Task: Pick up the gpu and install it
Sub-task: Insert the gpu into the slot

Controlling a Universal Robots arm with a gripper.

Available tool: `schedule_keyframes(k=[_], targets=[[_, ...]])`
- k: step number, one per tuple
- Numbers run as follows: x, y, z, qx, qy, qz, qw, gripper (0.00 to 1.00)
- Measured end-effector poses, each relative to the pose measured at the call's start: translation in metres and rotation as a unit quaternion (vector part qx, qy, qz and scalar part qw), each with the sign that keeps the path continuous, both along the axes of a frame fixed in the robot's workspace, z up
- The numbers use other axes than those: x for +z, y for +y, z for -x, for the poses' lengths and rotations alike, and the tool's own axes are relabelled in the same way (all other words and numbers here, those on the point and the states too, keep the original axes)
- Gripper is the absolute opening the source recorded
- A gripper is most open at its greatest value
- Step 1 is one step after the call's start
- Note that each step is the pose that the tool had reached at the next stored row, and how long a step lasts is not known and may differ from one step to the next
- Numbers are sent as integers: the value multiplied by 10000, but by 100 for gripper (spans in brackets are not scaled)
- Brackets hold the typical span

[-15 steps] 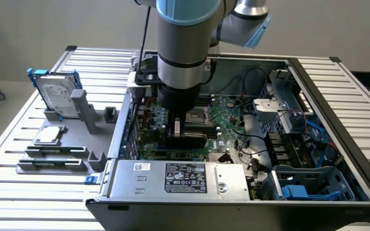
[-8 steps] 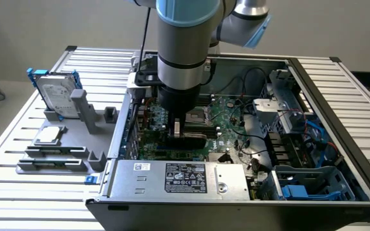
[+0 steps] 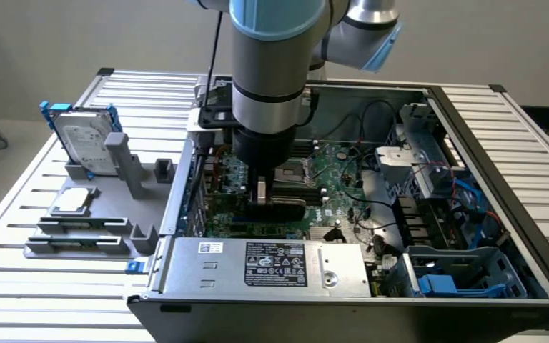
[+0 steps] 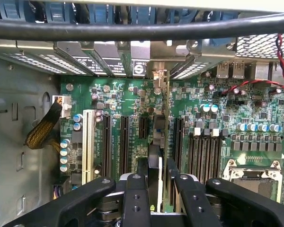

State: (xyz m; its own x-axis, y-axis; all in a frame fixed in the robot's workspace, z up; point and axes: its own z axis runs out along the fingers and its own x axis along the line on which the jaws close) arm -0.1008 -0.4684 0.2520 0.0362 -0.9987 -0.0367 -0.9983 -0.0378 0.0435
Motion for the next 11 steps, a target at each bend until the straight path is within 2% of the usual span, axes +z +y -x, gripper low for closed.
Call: schedule_keyframes(k=[7,9,10,11], targets=[[0,0,13,30,3,-32,10000,28],[0,0,10,37,1,-40,10000,40],[0,0,9,40,2,-44,10000,40],[0,0,9,42,2,-46,10000,46]])
